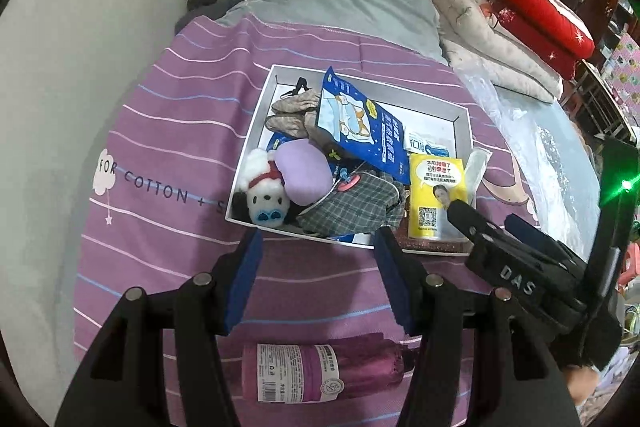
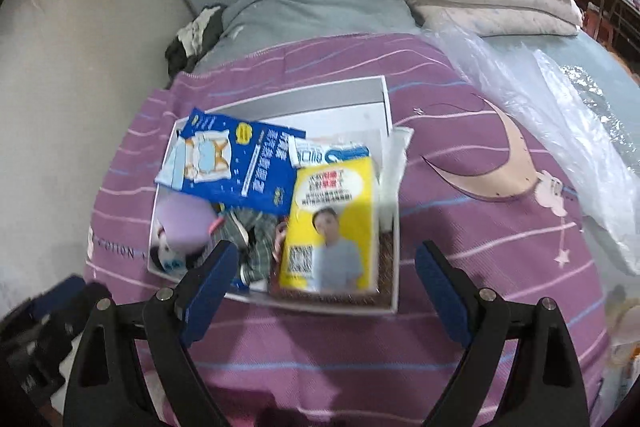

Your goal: Organize soft objects

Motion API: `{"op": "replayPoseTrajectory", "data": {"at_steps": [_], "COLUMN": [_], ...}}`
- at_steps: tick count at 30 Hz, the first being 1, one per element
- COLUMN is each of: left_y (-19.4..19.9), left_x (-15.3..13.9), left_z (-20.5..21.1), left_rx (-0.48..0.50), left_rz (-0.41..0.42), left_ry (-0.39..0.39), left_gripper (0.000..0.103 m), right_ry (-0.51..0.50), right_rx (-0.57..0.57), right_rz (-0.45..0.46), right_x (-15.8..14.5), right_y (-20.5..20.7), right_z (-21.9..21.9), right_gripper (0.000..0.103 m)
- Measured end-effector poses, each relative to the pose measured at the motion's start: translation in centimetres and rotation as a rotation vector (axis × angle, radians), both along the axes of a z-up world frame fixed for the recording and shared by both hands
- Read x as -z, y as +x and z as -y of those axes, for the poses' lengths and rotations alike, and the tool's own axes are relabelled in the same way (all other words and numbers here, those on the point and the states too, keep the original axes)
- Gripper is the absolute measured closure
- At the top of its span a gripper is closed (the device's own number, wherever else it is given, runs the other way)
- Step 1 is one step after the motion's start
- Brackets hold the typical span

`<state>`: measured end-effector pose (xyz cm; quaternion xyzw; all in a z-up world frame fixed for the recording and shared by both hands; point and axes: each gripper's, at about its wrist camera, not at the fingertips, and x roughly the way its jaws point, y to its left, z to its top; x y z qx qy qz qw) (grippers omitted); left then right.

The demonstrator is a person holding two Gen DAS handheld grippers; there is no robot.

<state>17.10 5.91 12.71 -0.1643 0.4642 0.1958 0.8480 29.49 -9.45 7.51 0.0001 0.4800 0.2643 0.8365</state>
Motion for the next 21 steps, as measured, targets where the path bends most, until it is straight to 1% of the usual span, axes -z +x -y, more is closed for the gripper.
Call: {"op": "replayPoseTrajectory", "data": {"at_steps": [4,8,9,10,11,12,13,15,18,19,21], "left_y": [0.0,-0.2,-0.3,-0.4,-0.4,-0.5,-0.5,-0.4,0.0,0.2,0.7], "left_x": [0.2,0.0,-0.1,-0.1,-0.1,-0.1,0.0,0.4,1.4,2.1,3.2], "left_z": [-0.1,-0.2,-0.3,-0.3,-0.5,-0.7,-0.8,-1.3,-2.1,-2.5,-3.0], "left_rx": [-0.004,-0.013,-0.015,-0.018,-0.021,-0.021,-0.018,-0.013,-0.002,0.002,0.022], "left_rz": [-0.015,-0.005,0.002,0.009,0.017,0.030,0.041,0.062,0.082,0.085,0.063], "left_ry": [0.000,0.008,0.005,0.001,-0.004,-0.011,-0.012,-0.005,-0.014,-0.029,-0.059], "left_gripper": [0.044,0.044,0.044,0.044,0.044,0.044,0.044,0.044,0.044,0.044,0.044], "right_ry": [0.007,-0.012,-0.016,-0.018,-0.015,-0.011,-0.008,-0.019,-0.070,-0.068,-0.051], "right_rx": [-0.013,-0.036,-0.037,-0.044,-0.053,-0.060,-0.070,-0.072,-0.054,-0.055,-0.048], "right_rz": [0.012,0.002,0.002,-0.003,-0.016,-0.032,-0.068,-0.105,-0.131,-0.130,-0.113], "right_x": [-0.4,0.1,0.2,0.4,0.7,1.0,1.6,2.7,4.3,4.6,4.7], "right_y": [-0.5,-0.5,-0.6,-0.5,-0.4,-0.3,0.0,0.2,0.8,0.9,1.0], "right_z": [-0.2,-0.8,-0.9,-1.0,-1.2,-1.2,-1.3,-1.4,-1.5,-1.5,-1.4], "right_gripper": [0.012,0.012,0.016,0.026,0.033,0.050,0.066,0.080,0.086,0.088,0.088]}}
